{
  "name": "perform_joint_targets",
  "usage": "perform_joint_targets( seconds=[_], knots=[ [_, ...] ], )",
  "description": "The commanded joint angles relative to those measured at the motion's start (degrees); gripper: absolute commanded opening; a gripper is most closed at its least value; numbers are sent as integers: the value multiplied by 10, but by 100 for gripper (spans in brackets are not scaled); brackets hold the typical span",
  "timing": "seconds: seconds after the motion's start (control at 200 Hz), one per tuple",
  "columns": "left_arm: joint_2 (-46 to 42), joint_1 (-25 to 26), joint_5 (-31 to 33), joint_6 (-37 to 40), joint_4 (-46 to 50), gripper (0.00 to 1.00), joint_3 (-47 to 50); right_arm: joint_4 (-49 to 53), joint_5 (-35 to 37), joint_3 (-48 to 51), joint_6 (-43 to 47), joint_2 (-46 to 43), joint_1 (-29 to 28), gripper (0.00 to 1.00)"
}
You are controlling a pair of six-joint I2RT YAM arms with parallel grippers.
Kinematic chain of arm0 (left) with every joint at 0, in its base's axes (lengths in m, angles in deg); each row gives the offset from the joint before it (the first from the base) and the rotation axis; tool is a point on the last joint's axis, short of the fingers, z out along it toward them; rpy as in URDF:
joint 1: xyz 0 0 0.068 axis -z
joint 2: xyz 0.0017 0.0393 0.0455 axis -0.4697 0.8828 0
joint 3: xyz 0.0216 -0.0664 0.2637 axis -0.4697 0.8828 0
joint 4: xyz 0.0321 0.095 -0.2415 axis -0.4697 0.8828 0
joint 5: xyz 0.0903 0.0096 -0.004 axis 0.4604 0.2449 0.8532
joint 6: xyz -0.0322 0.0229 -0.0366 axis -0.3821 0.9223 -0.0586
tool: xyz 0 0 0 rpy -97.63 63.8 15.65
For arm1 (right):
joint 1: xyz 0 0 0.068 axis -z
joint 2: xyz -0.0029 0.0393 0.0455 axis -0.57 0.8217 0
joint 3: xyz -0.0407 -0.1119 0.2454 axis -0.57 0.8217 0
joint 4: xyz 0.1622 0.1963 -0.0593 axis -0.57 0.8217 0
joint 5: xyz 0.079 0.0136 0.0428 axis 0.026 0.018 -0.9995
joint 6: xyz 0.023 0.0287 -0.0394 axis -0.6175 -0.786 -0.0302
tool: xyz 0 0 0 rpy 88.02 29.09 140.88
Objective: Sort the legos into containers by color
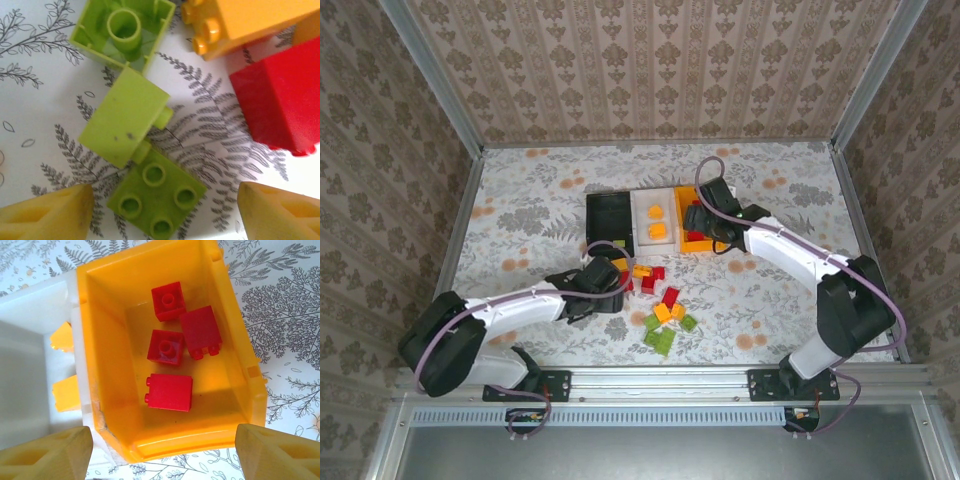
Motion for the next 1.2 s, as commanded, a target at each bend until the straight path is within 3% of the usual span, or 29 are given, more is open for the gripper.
perform_joint_targets(
  seconds=[0.0, 0.48, 0.845, 0.98, 1.195],
  knots=[
    [19, -12, 4, 11, -32, 72, 14, -11, -1, 6, 2, -24, 2, 76],
    [-18, -12, -13, -1, -24, 39, 47, -14, 0, 7, -6, -20, 2, 76],
    [-227, 32, 24, -23, 150, 36, 0, -25, -7, 37, -18, -46, 2, 76],
    [-228, -32, 14, 22, 154, 36, -62, -37, -19, 58, -29, -58, 1, 76],
    [-59, -131, -36, 96, 62, 36, -189, -27, -13, 74, -26, -68, 1, 76]
  ],
)
